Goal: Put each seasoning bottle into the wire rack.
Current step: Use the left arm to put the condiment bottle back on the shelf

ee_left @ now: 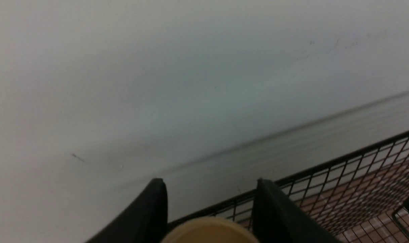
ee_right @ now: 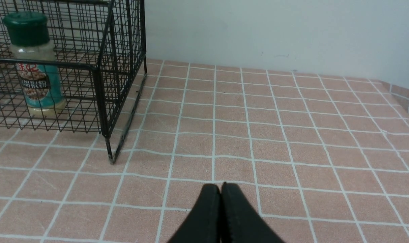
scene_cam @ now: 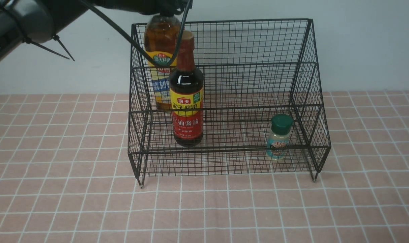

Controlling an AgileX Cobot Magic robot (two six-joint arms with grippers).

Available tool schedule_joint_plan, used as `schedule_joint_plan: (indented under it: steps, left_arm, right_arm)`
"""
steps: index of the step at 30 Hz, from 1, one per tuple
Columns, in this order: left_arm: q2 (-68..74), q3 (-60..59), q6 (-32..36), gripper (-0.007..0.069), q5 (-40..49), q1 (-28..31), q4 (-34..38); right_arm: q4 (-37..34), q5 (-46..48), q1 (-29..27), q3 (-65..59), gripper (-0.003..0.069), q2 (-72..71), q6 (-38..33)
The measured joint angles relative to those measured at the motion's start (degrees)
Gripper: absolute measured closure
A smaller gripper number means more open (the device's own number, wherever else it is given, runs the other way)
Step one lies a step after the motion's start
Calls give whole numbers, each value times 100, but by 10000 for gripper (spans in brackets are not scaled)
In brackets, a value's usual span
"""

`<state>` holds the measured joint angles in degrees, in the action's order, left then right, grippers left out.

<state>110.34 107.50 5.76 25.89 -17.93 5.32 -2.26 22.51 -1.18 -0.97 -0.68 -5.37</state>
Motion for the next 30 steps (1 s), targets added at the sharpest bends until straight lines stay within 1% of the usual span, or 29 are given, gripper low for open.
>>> schedule_joint_plan:
  steps: [9, 22, 30]
  left_arm:
    - [0, 0, -14, 324, 511, 5, -28]
    - [78, 57, -14, 324, 532, 5, 2]
    - [100, 56, -8, 323, 385, 5, 27]
  right_arm:
    - [0, 0, 0, 0, 673, 0, 0]
    - [0, 0, 0, 0, 673, 0, 0]
    - [0, 0, 0, 0, 673, 0, 0]
